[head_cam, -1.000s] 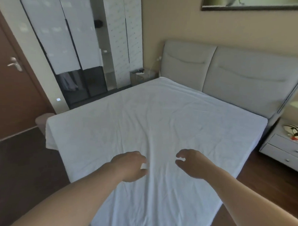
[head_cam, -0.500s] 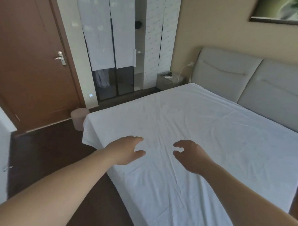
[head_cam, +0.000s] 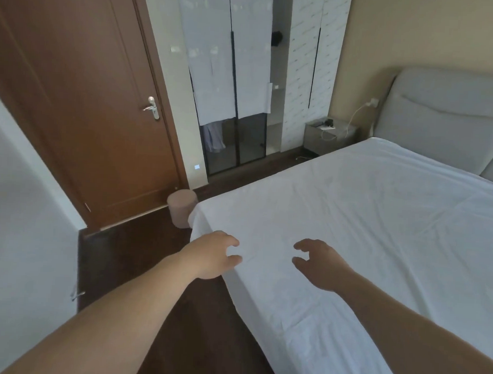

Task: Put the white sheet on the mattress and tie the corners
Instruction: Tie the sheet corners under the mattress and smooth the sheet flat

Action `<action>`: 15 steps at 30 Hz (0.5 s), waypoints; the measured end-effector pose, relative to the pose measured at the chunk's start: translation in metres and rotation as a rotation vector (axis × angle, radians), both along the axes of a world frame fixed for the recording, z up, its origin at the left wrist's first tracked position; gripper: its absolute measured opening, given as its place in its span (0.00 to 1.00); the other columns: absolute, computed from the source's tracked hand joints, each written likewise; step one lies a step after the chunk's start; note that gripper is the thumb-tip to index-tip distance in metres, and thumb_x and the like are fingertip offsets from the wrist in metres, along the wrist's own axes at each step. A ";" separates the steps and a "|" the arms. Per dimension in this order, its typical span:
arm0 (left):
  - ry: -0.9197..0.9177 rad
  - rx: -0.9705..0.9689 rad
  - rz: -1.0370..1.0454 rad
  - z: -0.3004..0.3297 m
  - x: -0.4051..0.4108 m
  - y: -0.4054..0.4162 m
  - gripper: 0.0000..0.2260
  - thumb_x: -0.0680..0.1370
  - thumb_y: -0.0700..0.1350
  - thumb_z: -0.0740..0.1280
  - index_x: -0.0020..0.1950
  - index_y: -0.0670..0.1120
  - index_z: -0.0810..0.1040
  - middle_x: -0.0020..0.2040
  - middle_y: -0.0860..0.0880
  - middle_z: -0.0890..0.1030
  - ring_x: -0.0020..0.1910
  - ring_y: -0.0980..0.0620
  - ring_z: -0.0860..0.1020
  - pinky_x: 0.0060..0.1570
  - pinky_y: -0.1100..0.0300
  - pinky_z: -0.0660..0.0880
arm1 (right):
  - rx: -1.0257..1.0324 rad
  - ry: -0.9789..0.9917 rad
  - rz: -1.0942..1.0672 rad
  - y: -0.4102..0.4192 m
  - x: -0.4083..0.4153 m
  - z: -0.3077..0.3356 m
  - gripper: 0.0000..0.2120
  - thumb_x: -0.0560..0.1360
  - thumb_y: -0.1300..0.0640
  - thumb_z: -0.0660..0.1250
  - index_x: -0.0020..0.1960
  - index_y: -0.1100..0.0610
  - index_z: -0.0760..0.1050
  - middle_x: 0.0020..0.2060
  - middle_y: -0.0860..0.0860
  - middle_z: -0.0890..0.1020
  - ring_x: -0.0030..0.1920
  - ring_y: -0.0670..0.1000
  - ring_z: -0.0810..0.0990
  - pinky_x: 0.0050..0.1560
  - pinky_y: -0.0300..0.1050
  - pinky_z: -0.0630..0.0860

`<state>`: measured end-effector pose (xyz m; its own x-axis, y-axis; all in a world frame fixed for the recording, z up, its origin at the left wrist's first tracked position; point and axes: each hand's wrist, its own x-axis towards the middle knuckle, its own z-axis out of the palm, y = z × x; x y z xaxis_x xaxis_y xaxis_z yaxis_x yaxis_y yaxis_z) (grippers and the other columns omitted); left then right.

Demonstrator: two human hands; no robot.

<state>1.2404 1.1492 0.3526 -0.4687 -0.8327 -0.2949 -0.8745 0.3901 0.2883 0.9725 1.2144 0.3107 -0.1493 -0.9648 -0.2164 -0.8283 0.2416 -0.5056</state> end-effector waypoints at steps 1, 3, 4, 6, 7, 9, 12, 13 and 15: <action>0.006 -0.009 0.012 0.001 0.003 -0.014 0.25 0.84 0.60 0.62 0.79 0.55 0.67 0.80 0.54 0.66 0.74 0.51 0.70 0.67 0.59 0.70 | 0.017 -0.011 -0.011 -0.014 0.007 -0.007 0.21 0.81 0.46 0.65 0.73 0.47 0.72 0.67 0.49 0.75 0.61 0.49 0.78 0.62 0.44 0.74; 0.035 -0.011 0.048 0.002 0.022 -0.069 0.23 0.84 0.59 0.62 0.79 0.56 0.68 0.79 0.54 0.67 0.72 0.51 0.72 0.61 0.62 0.71 | 0.034 -0.059 -0.035 -0.078 0.034 -0.025 0.21 0.81 0.46 0.64 0.73 0.47 0.71 0.68 0.49 0.74 0.58 0.50 0.79 0.60 0.46 0.76; 0.040 -0.004 0.061 0.003 0.033 -0.103 0.23 0.84 0.58 0.62 0.79 0.56 0.68 0.79 0.54 0.68 0.72 0.52 0.73 0.60 0.62 0.71 | 0.039 -0.078 -0.045 -0.116 0.049 -0.032 0.22 0.81 0.46 0.63 0.74 0.47 0.70 0.68 0.50 0.73 0.57 0.50 0.79 0.59 0.46 0.76; 0.026 0.002 0.070 0.009 0.053 -0.152 0.22 0.84 0.58 0.62 0.78 0.56 0.69 0.78 0.55 0.69 0.72 0.53 0.73 0.61 0.63 0.71 | 0.070 -0.125 -0.051 -0.176 0.076 -0.036 0.22 0.81 0.46 0.62 0.74 0.48 0.69 0.69 0.50 0.72 0.53 0.50 0.77 0.56 0.45 0.77; 0.010 0.011 0.066 0.013 0.063 -0.174 0.22 0.84 0.58 0.62 0.78 0.56 0.69 0.77 0.55 0.70 0.71 0.53 0.74 0.60 0.63 0.71 | 0.086 -0.156 -0.048 -0.201 0.090 -0.033 0.23 0.81 0.45 0.62 0.75 0.48 0.69 0.70 0.50 0.72 0.52 0.49 0.76 0.55 0.44 0.76; -0.045 0.008 0.045 0.018 0.090 -0.225 0.21 0.84 0.58 0.62 0.77 0.58 0.70 0.75 0.56 0.73 0.68 0.55 0.76 0.58 0.65 0.73 | 0.092 -0.200 -0.027 -0.258 0.119 -0.030 0.24 0.81 0.44 0.63 0.75 0.48 0.69 0.70 0.49 0.73 0.54 0.50 0.77 0.54 0.42 0.74; -0.085 0.025 0.060 0.024 0.127 -0.287 0.21 0.84 0.58 0.63 0.76 0.58 0.71 0.73 0.57 0.75 0.67 0.56 0.77 0.62 0.61 0.76 | 0.099 -0.232 0.003 -0.322 0.148 -0.022 0.24 0.81 0.43 0.64 0.75 0.47 0.69 0.70 0.48 0.73 0.63 0.50 0.76 0.59 0.42 0.74; -0.095 0.021 0.057 0.026 0.138 -0.314 0.20 0.84 0.58 0.63 0.76 0.58 0.72 0.72 0.57 0.76 0.66 0.56 0.77 0.63 0.59 0.77 | 0.095 -0.235 0.001 -0.347 0.155 -0.019 0.24 0.81 0.43 0.64 0.74 0.47 0.69 0.70 0.48 0.73 0.64 0.50 0.76 0.59 0.41 0.74; -0.106 0.025 0.045 0.025 0.155 -0.368 0.19 0.84 0.57 0.64 0.74 0.57 0.73 0.69 0.57 0.78 0.63 0.56 0.78 0.62 0.57 0.78 | 0.098 -0.226 -0.027 -0.395 0.164 -0.021 0.23 0.81 0.43 0.64 0.74 0.47 0.69 0.70 0.48 0.74 0.63 0.50 0.76 0.57 0.40 0.74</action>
